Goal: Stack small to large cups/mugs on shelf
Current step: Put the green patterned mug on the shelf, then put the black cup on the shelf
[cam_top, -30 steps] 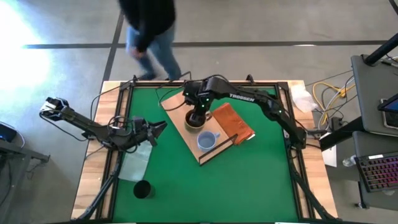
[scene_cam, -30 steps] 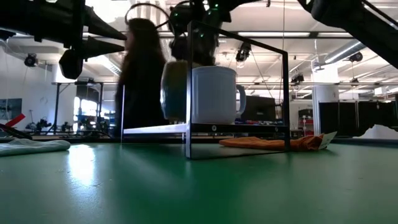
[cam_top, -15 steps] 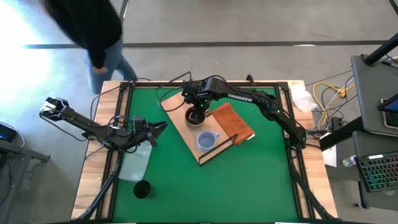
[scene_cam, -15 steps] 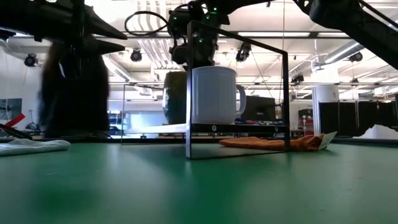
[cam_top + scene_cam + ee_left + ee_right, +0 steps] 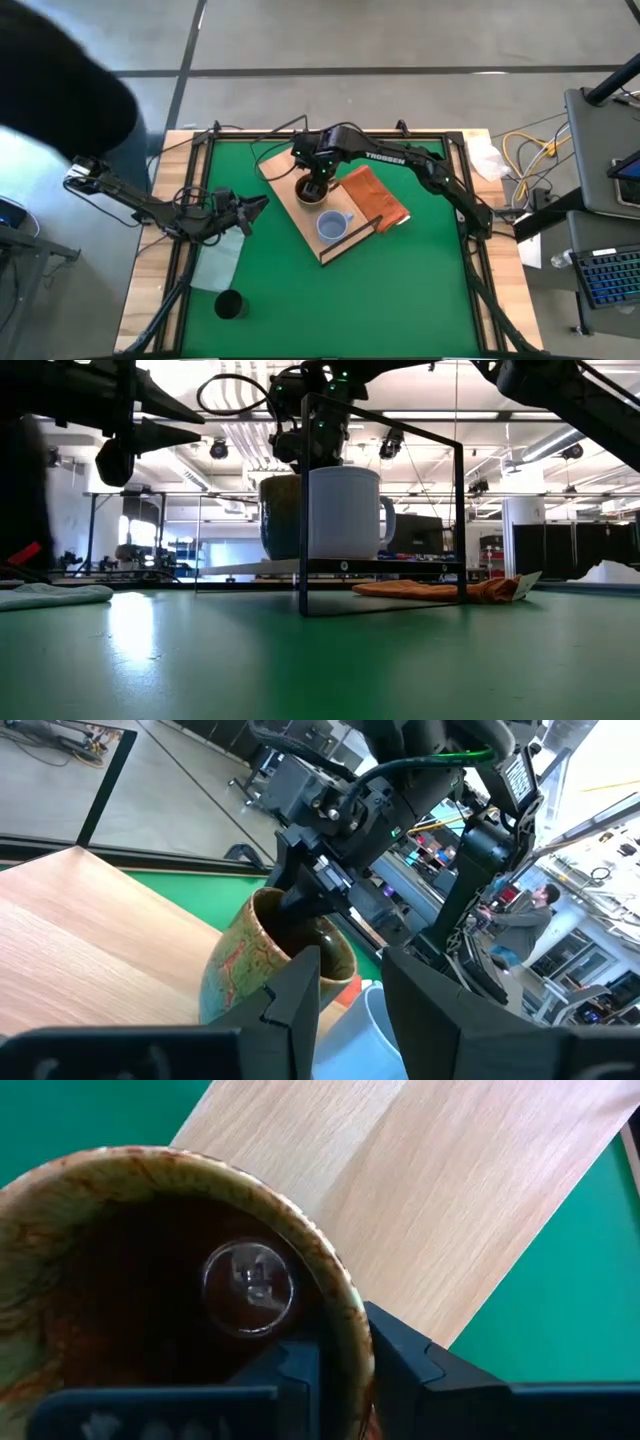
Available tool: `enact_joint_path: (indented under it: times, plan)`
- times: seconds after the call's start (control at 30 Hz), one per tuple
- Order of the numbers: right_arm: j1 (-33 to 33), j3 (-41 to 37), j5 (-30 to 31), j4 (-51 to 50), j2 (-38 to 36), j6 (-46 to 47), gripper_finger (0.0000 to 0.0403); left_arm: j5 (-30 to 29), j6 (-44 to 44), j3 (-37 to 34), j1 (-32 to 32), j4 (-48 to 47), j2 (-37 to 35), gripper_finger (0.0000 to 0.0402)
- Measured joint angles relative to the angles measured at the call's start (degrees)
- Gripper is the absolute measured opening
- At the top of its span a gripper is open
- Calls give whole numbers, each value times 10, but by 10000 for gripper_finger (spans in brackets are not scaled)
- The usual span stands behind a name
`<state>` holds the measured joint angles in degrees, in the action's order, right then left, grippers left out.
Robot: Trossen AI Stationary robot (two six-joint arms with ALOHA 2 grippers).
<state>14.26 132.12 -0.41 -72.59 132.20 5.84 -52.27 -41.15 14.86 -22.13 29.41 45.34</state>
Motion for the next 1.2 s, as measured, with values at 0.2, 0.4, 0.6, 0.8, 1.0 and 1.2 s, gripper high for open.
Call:
enact_joint_path:
  times: [0.2,0.4,0.6,0.8,1.0,1.2]
  plan:
    - [-1,1,3,12,0,-10,47,0,0,0,0,0,0,96]
    - [-1,18,3,9,-5,-9,84,0,0,0,0,0,0,96]
    - [-1,27,3,-2,-11,-9,114,0,0,0,0,0,0,96]
    - [-1,27,5,-7,-53,-9,132,19,47,3,0,-2,-21,93]
    - [-1,28,5,-2,-123,-15,147,57,88,86,0,-154,-75,77]
    - [1,28,10,14,-196,-28,157,92,90,294,0,-491,4,64]
